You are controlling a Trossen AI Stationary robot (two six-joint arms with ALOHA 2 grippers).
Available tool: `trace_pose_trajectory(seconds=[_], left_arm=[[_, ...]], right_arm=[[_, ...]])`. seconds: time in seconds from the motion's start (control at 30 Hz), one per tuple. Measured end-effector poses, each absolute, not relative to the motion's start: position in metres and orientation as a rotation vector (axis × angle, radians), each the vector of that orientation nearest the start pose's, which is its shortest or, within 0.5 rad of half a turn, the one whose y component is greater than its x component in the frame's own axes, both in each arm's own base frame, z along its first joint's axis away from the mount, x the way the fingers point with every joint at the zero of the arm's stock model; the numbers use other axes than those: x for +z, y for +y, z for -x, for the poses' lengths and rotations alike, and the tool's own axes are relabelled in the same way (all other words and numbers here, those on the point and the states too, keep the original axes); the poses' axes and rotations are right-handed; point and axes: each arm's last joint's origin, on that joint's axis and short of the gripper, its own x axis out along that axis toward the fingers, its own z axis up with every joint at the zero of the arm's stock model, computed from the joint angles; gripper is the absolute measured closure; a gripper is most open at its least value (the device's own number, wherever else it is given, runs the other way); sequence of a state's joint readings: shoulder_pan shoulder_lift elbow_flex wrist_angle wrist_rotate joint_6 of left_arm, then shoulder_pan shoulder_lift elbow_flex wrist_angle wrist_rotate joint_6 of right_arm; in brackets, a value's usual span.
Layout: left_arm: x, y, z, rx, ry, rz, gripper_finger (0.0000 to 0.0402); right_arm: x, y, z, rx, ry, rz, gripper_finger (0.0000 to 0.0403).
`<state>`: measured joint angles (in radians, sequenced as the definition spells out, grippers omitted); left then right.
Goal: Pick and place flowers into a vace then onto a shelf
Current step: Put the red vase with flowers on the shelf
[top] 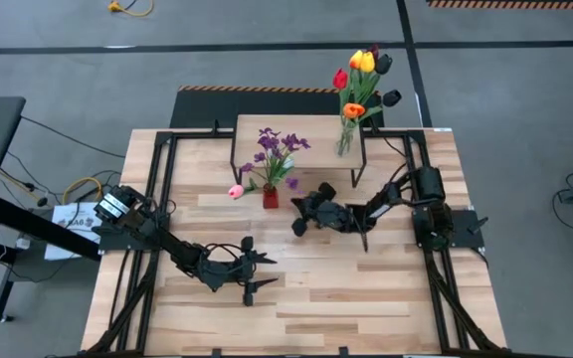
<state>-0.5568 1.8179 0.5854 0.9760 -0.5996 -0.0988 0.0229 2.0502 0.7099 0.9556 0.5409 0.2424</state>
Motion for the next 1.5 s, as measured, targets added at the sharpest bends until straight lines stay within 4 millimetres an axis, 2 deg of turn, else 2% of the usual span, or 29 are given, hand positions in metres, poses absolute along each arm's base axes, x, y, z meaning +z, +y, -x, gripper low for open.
trace_pose_trajectory(seconds=[0.13, 0.23, 0.37, 0.5, 0.8, 1.13, 1.5], left_arm=[[0.124, -0.154, -0.271, 0.034, 0.22, -0.092, 0.0198], [0.118, -0.154, -0.268, 0.029, 0.276, -0.139, 0.0198], [0.116, -0.148, -0.26, -0.006, 0.316, -0.129, 0.0198], [0.126, -0.143, -0.256, -0.014, 0.248, -0.007, 0.0198], [0.14, -0.162, -0.259, -0.036, 0.163, 0.054, 0.0198], [0.149, -0.174, -0.258, -0.023, 0.124, 0.107, 0.0198], [0.148, -0.175, -0.258, -0.023, 0.126, 0.107, 0.0198]], right_arm=[[0.07, 0.006, -0.319, -0.558, 0.266, -0.181, 0.0403], [0.071, 0.014, -0.315, -0.606, 0.236, -0.155, 0.0403], [0.075, 0.016, -0.328, -0.605, 0.207, -0.144, 0.0403], [0.068, 0.018, -0.341, -0.573, 0.233, -0.114, 0.0403], [0.046, 0.016, -0.351, -0.54, 0.295, -0.068, 0.0403], [0.054, 0.008, -0.374, -0.554, 0.326, -0.018, 0.0403], [0.053, 0.005, -0.378, -0.562, 0.364, -0.006, 0.0403]])
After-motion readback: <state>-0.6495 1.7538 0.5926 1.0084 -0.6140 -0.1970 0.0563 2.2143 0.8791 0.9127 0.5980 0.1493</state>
